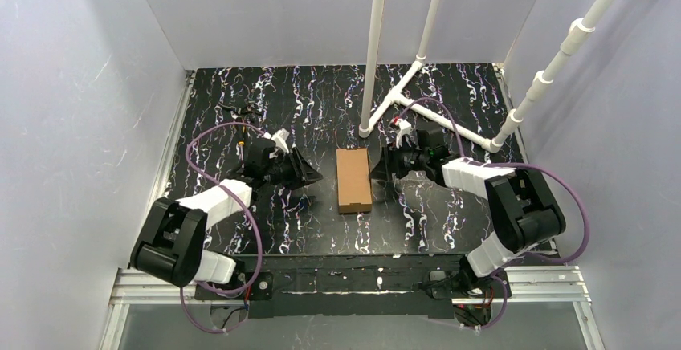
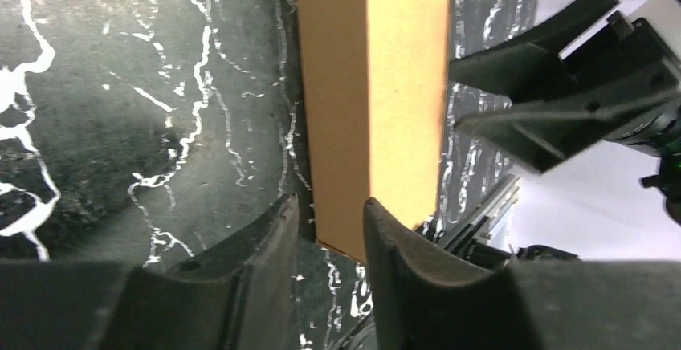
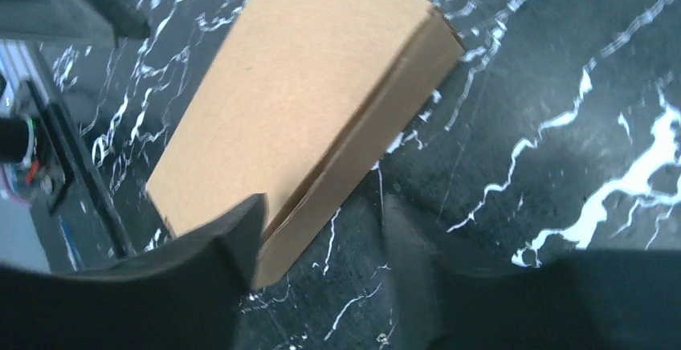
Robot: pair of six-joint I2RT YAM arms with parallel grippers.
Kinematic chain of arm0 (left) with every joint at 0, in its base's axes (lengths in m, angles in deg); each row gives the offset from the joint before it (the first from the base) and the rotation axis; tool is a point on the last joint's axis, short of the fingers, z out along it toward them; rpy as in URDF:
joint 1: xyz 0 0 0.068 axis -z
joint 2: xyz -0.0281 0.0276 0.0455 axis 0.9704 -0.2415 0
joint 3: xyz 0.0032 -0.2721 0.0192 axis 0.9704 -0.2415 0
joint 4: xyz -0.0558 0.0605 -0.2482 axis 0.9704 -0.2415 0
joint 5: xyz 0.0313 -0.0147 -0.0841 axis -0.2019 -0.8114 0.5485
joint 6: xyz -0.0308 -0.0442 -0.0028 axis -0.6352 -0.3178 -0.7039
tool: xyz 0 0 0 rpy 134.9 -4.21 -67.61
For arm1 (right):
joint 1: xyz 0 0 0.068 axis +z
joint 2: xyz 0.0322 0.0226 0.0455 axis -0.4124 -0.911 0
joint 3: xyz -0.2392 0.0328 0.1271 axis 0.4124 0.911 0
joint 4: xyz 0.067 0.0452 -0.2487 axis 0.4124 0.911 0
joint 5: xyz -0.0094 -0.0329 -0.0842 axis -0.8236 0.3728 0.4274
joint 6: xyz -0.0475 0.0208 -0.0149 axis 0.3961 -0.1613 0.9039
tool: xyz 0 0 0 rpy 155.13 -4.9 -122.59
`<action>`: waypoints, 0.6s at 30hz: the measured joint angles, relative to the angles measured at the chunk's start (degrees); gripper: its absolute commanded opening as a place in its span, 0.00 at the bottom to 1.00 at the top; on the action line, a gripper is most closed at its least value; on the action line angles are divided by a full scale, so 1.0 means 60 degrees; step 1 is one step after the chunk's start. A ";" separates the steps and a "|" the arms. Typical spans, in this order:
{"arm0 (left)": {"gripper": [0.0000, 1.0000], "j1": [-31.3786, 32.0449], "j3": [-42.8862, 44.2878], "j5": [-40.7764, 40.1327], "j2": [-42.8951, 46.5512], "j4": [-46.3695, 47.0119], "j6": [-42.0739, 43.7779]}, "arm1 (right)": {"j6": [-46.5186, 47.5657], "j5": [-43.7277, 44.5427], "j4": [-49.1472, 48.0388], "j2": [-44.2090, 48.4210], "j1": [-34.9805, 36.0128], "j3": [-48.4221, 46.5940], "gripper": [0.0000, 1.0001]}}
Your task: Fold the paper box
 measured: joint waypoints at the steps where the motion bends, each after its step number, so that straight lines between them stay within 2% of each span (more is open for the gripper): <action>1: 0.28 0.0000 -0.0040 -0.0186 -0.0073 0.0102 -0.0029 | -0.0036 0.0270 0.0106 -0.0109 0.0047 -0.0047 0.53; 4: 0.23 0.0004 -0.0036 -0.0372 -0.0590 0.0226 -0.0073 | -0.0033 0.1169 0.0423 -0.0200 0.0142 -0.0193 0.41; 7: 0.21 0.0091 0.0200 -0.0346 -0.1708 0.0262 -0.0127 | 0.0138 0.1865 0.0481 -0.0095 0.0142 -0.0240 0.33; 11: 0.20 0.0499 0.0739 -0.0084 -0.2699 0.0277 -0.0175 | 0.0346 0.2470 0.0612 -0.0018 0.0142 -0.0280 0.26; 18: 0.19 0.1235 0.1446 0.0248 -0.2889 0.0361 -0.0127 | 0.0295 0.2357 0.0616 -0.0885 0.0393 -0.0514 0.20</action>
